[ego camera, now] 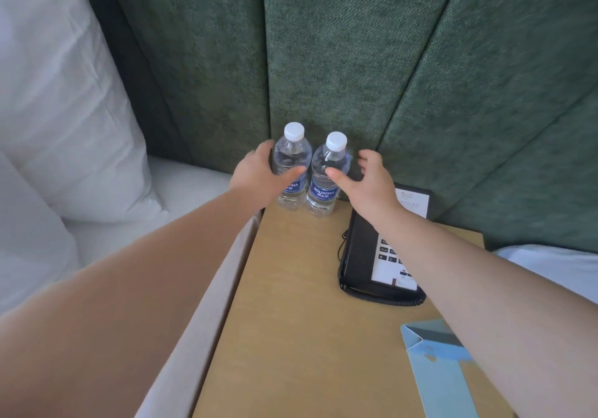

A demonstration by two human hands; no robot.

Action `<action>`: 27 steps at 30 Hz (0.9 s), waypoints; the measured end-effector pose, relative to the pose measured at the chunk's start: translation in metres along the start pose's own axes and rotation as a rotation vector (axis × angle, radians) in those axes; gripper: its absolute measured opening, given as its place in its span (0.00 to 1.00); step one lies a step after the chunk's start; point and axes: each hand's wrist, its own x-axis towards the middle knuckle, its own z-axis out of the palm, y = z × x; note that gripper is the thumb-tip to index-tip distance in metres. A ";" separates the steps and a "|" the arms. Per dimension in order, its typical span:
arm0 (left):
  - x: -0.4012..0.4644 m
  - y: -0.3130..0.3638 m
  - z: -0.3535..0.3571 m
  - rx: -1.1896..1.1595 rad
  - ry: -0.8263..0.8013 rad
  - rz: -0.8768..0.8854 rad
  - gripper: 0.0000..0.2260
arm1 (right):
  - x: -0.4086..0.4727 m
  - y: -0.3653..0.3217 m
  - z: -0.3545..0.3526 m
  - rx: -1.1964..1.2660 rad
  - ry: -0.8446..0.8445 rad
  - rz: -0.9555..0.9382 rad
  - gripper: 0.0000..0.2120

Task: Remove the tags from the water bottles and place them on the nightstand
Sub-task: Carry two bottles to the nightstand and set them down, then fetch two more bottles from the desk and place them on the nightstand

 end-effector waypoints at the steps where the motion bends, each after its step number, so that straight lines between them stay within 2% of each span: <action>1: -0.010 0.001 -0.005 0.034 0.019 0.035 0.33 | -0.008 -0.002 -0.006 -0.030 -0.002 -0.017 0.36; 5: -0.067 0.008 -0.029 0.095 0.069 0.107 0.28 | -0.058 -0.010 -0.037 -0.154 -0.005 -0.057 0.27; 9: -0.138 0.025 -0.056 0.165 0.079 0.114 0.28 | -0.128 -0.023 -0.067 -0.238 -0.019 -0.116 0.24; 17: -0.270 0.068 -0.094 0.269 0.005 0.213 0.30 | -0.262 -0.057 -0.113 -0.207 0.059 -0.177 0.18; 21: -0.325 0.077 -0.102 0.282 -0.014 0.258 0.31 | -0.325 -0.060 -0.136 -0.211 0.100 -0.115 0.19; 27: -0.368 0.091 -0.089 0.299 -0.121 0.332 0.31 | -0.392 -0.051 -0.163 -0.302 0.279 -0.010 0.20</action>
